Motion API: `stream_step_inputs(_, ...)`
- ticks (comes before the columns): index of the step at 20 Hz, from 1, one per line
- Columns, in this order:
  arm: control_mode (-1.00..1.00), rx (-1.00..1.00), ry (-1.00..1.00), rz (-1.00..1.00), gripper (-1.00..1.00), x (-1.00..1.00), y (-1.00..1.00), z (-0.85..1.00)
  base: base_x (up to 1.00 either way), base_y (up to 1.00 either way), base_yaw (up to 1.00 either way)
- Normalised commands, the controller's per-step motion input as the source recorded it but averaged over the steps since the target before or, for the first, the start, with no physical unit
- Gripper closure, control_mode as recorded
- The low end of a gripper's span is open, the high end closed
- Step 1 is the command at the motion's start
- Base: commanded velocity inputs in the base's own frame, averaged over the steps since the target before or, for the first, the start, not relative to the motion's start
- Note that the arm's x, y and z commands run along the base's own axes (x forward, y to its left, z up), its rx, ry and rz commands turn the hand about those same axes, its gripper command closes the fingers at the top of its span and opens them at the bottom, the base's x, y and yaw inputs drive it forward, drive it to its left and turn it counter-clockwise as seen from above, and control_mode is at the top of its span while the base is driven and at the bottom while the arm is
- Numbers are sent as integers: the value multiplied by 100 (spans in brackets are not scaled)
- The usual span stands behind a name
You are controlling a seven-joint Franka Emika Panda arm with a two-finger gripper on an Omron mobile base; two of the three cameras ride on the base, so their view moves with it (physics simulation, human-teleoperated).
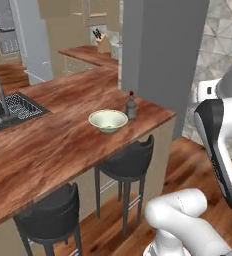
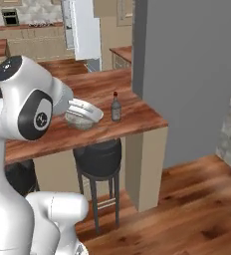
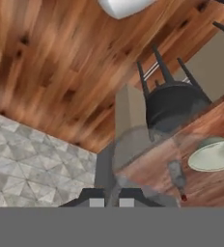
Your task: There is a bowl on the dining counter. Grab a lemon wedge from the fridge and place it in the bowl. Then get the liquor bottle and glass cup from the cabinet and place them next to the bowl.
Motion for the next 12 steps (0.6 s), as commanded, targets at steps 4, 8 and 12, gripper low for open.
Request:
stream_step_inputs(4, 100, 0, 0, 0, 100, 0, 0, 0, 31, -29, 68)
stream_step_inputs(8, 100, 0, 0, 0, 100, 0, 0, 0, 45, -29, 66)
stream_step_inputs(12, 100, 0, 0, 0, 100, 0, 0, 0, 52, -40, 60)
